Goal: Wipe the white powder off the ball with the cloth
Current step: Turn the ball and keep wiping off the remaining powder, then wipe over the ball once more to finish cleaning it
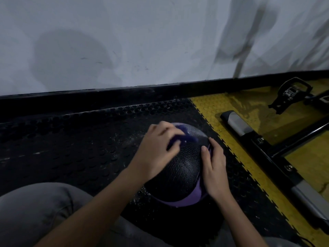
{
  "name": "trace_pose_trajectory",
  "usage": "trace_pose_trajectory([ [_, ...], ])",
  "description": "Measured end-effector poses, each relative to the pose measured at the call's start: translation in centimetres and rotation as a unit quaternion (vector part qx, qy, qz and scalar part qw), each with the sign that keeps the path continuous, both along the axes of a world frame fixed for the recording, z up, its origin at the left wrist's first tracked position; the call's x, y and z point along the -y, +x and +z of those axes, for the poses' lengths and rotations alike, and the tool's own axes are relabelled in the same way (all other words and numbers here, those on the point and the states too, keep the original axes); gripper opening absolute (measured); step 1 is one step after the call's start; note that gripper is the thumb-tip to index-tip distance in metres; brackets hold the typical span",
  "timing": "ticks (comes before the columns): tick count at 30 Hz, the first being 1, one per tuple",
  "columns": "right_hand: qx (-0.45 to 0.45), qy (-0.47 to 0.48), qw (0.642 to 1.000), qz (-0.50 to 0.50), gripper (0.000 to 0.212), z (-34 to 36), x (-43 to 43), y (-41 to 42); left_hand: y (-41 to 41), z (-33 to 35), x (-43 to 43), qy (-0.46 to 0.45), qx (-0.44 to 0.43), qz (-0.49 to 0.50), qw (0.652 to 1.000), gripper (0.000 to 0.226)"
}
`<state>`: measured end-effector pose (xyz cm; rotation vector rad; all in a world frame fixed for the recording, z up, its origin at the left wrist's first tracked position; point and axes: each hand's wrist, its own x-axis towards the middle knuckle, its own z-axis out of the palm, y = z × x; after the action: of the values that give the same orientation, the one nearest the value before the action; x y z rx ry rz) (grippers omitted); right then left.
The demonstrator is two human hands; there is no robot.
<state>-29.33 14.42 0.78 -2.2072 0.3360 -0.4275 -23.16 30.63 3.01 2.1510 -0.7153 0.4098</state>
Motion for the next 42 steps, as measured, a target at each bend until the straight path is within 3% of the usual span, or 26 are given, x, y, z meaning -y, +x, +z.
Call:
trace_pose_trajectory([
  [4, -0.001, 0.002, 1.0, 0.004, 0.062, 0.0, -0.1, 0.0, 2.6, -0.3, -1.9, -0.106, -0.218, 0.116, 0.963, 0.02],
  [5, 0.002, -0.003, 1.0, 0.004, 0.063, 0.1, -0.2, 0.0, 2.6, -0.3, -2.0, -0.116, -0.234, 0.123, 0.957, 0.018],
  [8, 0.0, 0.0, 1.0, -0.001, 0.064, 0.1, -0.3, 0.1, 1.0, 0.5, -1.1, -0.114, -0.18, 0.079, 0.974, 0.015],
  [13, -0.022, 0.017, 1.0, 0.003, 0.054, 0.5, 0.8, 0.5, -1.3, 0.3, 0.3, -0.011, -0.011, -0.016, 1.0, 0.023],
  [16, -0.039, 0.024, 0.999, 0.012, 0.073, 0.8, 0.6, 0.8, 0.7, 0.2, -0.6, -0.064, -0.102, 0.051, 0.991, 0.023],
  [18, -0.037, 0.011, 0.999, 0.016, 0.085, 1.0, 0.1, 0.8, 2.5, -0.2, -1.8, -0.078, -0.199, 0.134, 0.968, 0.022],
  [21, -0.046, 0.011, 0.999, 0.021, 0.085, 1.1, -0.1, 0.8, 3.2, -0.7, -2.3, -0.15, -0.282, 0.15, 0.936, 0.017],
  [23, -0.047, 0.02, 0.999, 0.017, 0.083, 1.4, 0.3, 0.9, 1.9, -0.5, -1.4, -0.16, -0.245, 0.126, 0.948, 0.017],
  [26, -0.047, 0.053, 0.997, -0.002, 0.062, 1.8, 1.3, 1.3, -0.3, -0.2, 0.1, -0.103, -0.131, 0.057, 0.984, 0.02],
  [29, -0.067, 0.053, 0.996, -0.021, 0.05, 1.6, 1.3, 2.0, -1.7, 0.4, 0.4, -0.052, -0.047, -0.022, 0.997, 0.021],
  [32, -0.037, 0.027, 0.998, -0.044, 0.066, 1.0, 0.3, 1.8, -3.4, -0.5, 0.9, -0.003, 0.055, -0.09, 0.994, 0.022],
  [34, -0.024, 0.035, 0.998, -0.039, 0.08, 1.0, 0.2, 1.4, -4.2, -1.3, 1.3, 0.003, 0.098, -0.075, 0.992, 0.022],
  [39, -0.019, 0.032, 0.998, -0.041, 0.057, 1.1, 0.7, 1.8, -3.1, -1.9, 1.3, -0.033, 0.095, -0.005, 0.995, 0.023],
  [42, -0.024, 0.027, 0.998, -0.042, 0.051, 1.0, 0.8, 2.2, -1.7, -1.5, 0.4, -0.067, -0.002, 0.052, 0.996, 0.025],
])
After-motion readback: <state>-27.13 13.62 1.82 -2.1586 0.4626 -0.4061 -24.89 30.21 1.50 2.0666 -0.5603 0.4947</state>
